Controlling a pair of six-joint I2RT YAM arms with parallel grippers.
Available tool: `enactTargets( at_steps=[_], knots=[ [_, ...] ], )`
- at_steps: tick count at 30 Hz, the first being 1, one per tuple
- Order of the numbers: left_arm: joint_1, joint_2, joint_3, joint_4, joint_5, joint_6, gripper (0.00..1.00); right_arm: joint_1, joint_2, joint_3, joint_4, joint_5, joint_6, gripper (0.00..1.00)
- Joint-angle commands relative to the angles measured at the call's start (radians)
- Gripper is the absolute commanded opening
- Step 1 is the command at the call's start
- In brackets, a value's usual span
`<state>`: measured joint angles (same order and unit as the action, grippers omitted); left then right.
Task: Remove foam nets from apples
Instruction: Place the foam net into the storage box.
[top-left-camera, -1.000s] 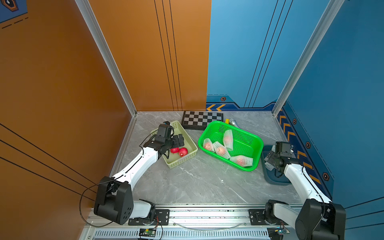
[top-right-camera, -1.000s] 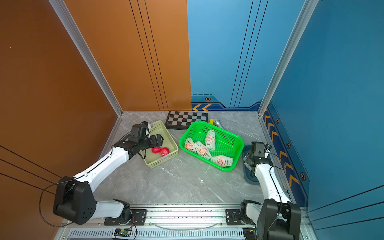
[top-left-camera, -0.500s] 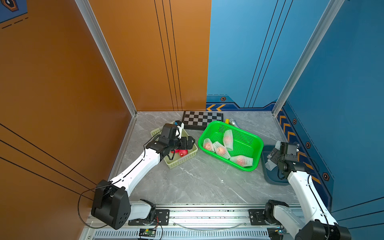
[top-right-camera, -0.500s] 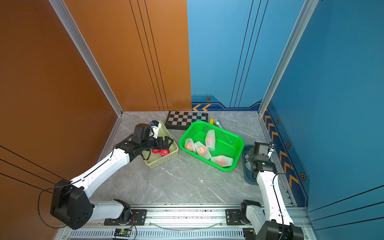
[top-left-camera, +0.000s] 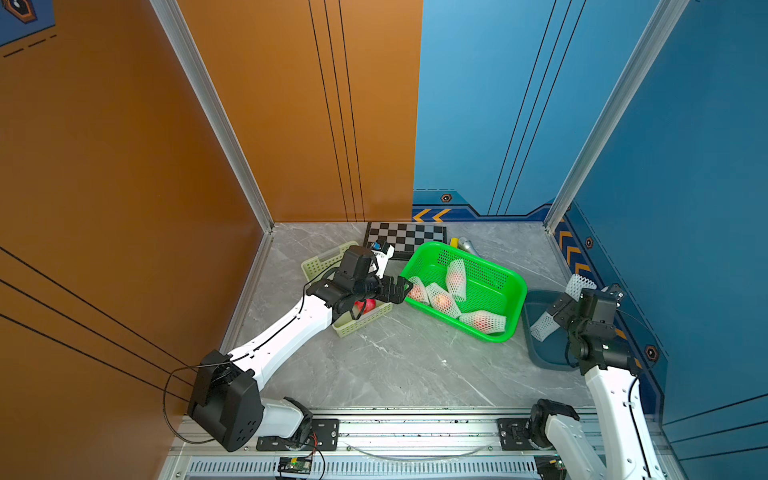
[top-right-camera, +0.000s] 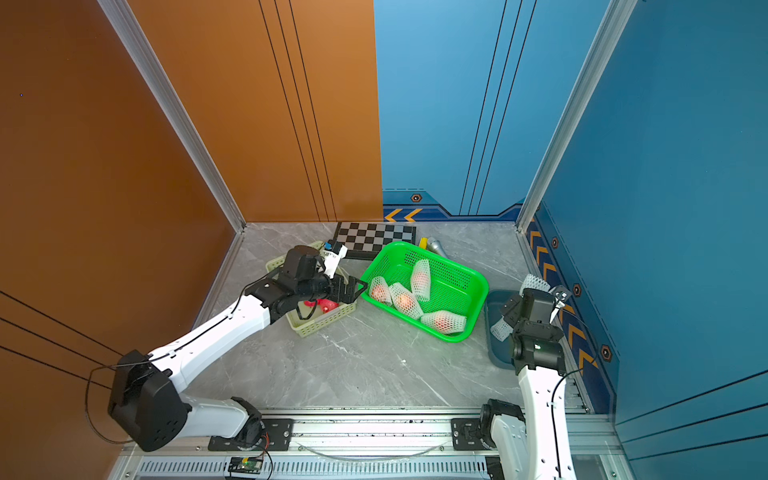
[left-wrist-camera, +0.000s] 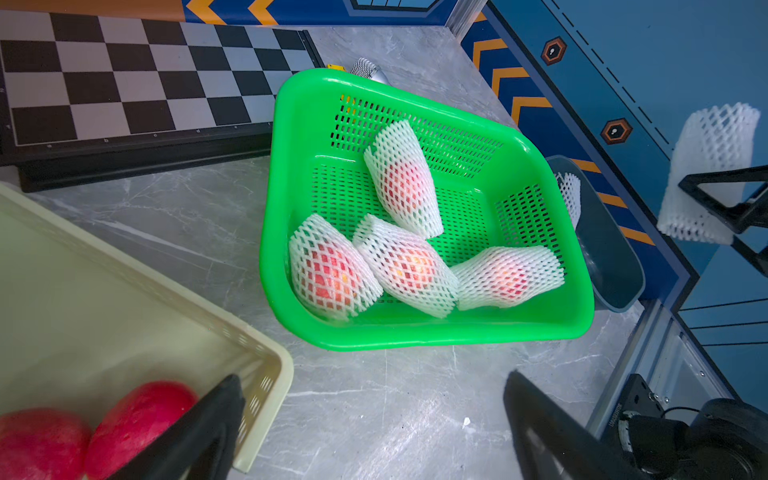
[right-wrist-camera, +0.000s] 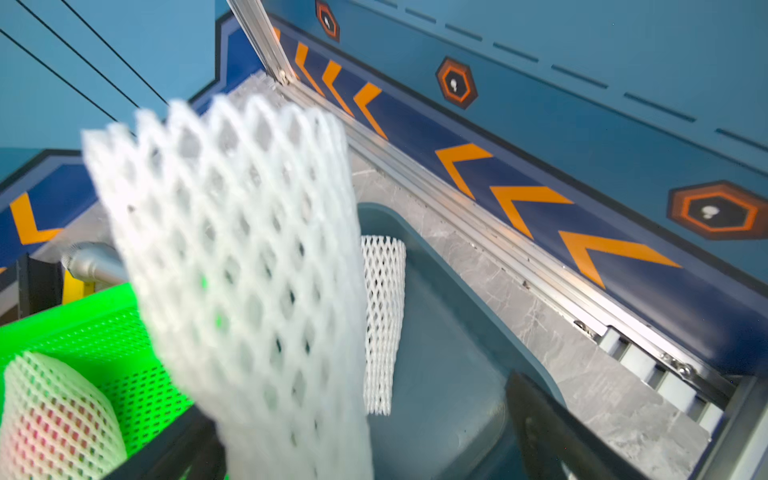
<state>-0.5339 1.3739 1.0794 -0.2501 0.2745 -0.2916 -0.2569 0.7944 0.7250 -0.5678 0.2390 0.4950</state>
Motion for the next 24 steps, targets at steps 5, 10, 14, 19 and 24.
enactTargets(
  at_steps=[5,10,14,19,24],
  knots=[
    [-0.014,0.017,0.038,0.029,0.03,0.021,0.98,-0.038,0.105,-0.026,-0.061,-0.103,-0.011,1.0],
    [-0.015,0.011,0.03,0.034,0.021,0.022,0.98,-0.105,0.109,-0.026,-0.058,-0.17,-0.042,1.0],
    [-0.017,0.019,0.036,0.037,0.029,0.019,0.98,-0.029,0.051,-0.002,-0.07,-0.13,-0.017,1.0],
    [-0.02,0.019,0.037,0.037,0.025,0.02,0.98,-0.092,0.11,-0.015,-0.069,-0.191,-0.022,1.0],
    [-0.02,0.025,0.042,0.037,0.035,0.02,0.98,-0.052,0.026,-0.021,0.027,-0.264,-0.044,1.0]
  ],
)
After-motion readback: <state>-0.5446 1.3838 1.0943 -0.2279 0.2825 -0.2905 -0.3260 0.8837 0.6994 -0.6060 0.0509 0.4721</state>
